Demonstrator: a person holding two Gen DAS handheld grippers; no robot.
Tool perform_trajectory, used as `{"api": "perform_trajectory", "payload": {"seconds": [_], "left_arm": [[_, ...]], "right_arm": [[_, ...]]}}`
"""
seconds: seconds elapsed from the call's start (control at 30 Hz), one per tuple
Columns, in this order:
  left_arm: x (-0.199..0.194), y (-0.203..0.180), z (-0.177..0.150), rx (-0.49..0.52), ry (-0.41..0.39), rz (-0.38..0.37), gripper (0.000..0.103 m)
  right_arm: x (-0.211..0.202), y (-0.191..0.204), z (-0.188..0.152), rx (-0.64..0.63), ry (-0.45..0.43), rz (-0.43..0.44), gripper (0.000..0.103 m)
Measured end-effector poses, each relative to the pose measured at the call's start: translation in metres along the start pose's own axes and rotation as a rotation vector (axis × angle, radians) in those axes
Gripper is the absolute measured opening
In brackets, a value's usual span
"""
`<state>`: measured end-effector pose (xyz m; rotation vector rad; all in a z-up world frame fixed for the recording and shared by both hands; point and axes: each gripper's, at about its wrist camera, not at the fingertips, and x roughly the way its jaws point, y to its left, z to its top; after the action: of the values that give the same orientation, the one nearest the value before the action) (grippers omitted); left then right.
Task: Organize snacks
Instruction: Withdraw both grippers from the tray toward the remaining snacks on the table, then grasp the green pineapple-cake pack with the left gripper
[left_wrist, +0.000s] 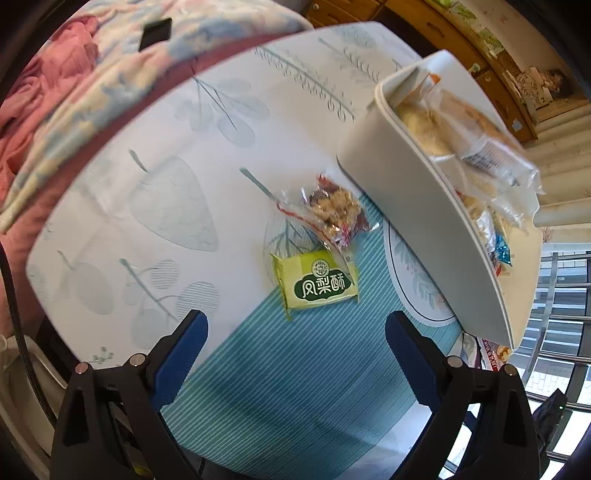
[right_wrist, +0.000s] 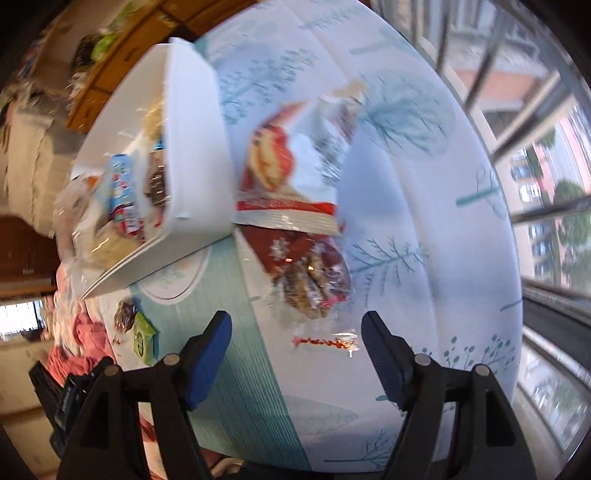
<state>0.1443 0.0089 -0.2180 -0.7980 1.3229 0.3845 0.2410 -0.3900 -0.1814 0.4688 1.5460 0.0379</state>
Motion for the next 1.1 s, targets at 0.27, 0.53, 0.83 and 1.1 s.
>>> {"api": "perform_trajectory", "payload": {"seconds": [0.27, 0.53, 0.83, 1.1], "left_arm": [[0.033, -0.017, 0.011, 0.048, 0.052, 0.062, 0.096], [0.058, -0.035, 0.026, 0.056, 0.092, 0.124, 0.096], [0.080, -0.051, 0.046, 0.071, 0.150, 0.198, 0.097], [0.091, -0.067, 0.050, 0.081, 0.149, 0.241, 0.093]], "right_arm": [[0.019, -0.018, 0.008, 0.103, 0.029, -0.034, 0.073], [0.025, -0.015, 0.009, 0.097, 0.012, -0.043, 0.073], [0.040, 0.009, 0.009, 0.001, -0.011, -0.125, 0.067], [0.044, 0.026, 0.006, -0.085, -0.030, -0.192, 0.061]]}}
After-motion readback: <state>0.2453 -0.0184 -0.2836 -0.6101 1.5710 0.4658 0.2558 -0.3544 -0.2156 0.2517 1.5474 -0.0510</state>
